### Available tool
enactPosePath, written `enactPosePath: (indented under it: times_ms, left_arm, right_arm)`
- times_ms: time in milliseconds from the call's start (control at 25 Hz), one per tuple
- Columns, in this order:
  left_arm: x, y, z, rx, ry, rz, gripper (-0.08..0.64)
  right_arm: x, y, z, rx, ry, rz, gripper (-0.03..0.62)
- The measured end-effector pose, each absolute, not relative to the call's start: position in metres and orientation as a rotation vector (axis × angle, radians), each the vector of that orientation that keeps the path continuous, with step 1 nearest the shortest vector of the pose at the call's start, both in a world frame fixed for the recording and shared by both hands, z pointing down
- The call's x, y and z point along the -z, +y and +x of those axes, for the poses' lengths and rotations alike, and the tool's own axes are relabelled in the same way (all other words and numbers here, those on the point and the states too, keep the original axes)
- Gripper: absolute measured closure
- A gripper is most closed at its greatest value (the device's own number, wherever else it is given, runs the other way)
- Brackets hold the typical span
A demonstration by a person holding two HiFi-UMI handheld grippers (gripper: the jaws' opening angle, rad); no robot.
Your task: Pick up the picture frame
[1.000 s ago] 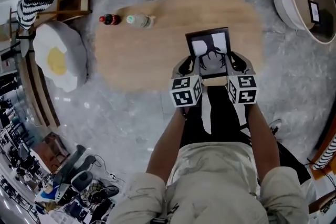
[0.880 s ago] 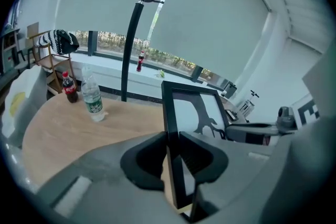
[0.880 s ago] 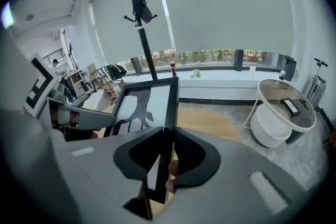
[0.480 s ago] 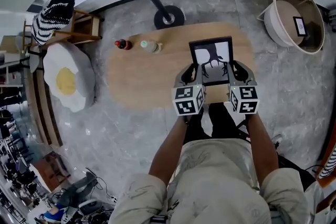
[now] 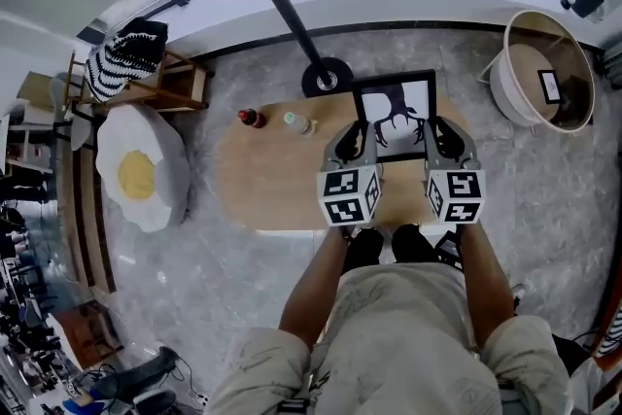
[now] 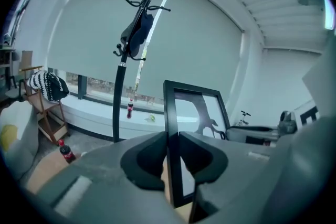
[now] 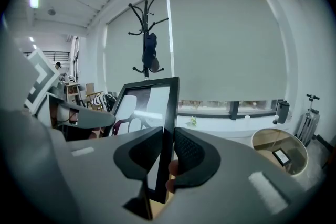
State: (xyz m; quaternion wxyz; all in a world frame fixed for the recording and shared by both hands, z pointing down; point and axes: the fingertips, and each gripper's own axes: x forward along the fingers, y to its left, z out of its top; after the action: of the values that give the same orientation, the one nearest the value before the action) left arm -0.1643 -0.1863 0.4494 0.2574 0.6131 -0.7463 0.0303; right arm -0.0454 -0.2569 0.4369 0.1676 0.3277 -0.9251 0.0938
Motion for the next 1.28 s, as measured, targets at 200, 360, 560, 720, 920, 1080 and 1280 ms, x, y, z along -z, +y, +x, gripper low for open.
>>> enactPosePath:
  times_ms: [200, 360, 560, 720, 920, 1080, 1280]
  left_arm:
    - [-0.396, -0.187, -0.178, -0.049, -2.113, 1.719, 0.474]
    - [-0.360, -0.185, -0.182, -0.036, -2.168, 1.764, 0.474]
    - [-0.318, -0.184, -0.180, -0.033, -2.222, 1.852, 0.474]
    - [-0.287, -0.186, -0.176, -0.004, -2.272, 1.895, 0.474]
    - [-0.238, -0.187, -0.167, 0.018, -2.341, 1.985, 0.474]
    - [-0.208, -0.186, -0.163, 0.041, -2.388, 2.035, 0.474]
    - [-0.175, -0.181, -0.160, 0.064, -2.436, 2.081, 0.474]
  right_arm:
    - [-0.386, -0.259, -0.060, -0.189, -2.702, 0.977, 0.520]
    - [-0.353, -0.258, -0.064, -0.182, -2.755, 1.001, 0.522]
    - [-0.317, -0.256, -0.062, -0.158, -2.813, 1.018, 0.522]
    - [-0.285, -0.257, -0.058, -0.105, -2.853, 1.029, 0.522]
    - [-0.239, -0.258, -0.049, -0.044, -2.911, 1.068, 0.522]
    - [-0.210, -0.258, -0.046, 0.002, -2.951, 1.089, 0.522]
    - [-0.177, -0.253, -0.043, 0.069, -2.988, 1.104, 0.522]
